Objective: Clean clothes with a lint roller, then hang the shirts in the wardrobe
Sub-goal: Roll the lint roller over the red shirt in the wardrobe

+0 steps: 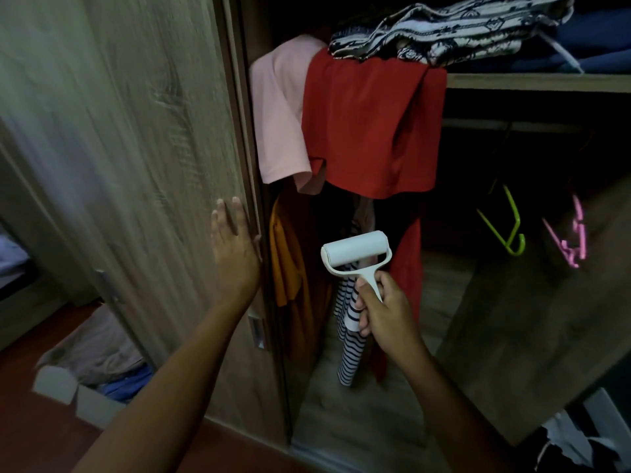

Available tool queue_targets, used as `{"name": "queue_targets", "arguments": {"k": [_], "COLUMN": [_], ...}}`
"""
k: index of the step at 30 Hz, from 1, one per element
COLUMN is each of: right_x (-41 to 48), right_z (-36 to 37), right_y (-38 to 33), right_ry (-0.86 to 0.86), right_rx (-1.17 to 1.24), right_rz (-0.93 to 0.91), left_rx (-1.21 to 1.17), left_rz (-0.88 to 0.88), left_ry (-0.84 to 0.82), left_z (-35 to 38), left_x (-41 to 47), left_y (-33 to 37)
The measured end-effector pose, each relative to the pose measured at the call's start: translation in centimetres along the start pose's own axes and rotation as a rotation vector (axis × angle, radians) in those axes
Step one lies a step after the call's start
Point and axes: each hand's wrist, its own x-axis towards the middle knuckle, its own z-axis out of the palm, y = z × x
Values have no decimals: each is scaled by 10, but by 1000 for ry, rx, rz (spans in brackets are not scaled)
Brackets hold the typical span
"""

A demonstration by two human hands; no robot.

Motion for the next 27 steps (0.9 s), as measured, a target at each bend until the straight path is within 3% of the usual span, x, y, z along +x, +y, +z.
{"name": "queue_targets", "arguments": {"k": [6,10,15,18,24,27], "right_x": [0,-1,1,6,21,28], "right_z": [-19,-47,-93,-119,-163,-172], "right_y": [-2,-1,16,29,64,71], "right_ry": [-16,81,229,285,268,212], "right_rx": [68,32,42,107,132,150], "right_rz": [-8,-80,-44,18,106,122], "left_rx": [28,9,-171,-269,-234,-338], "left_rz": [-51,-148,179,188,-143,-225], "left_ry": [-23,-1,143,-52,-590,-570], "left_z": [-8,-13,-2,15,76,90], "left_x": [-2,-14,-47,-69,-85,-89], "left_y": [15,59,145,196,249,247]}}
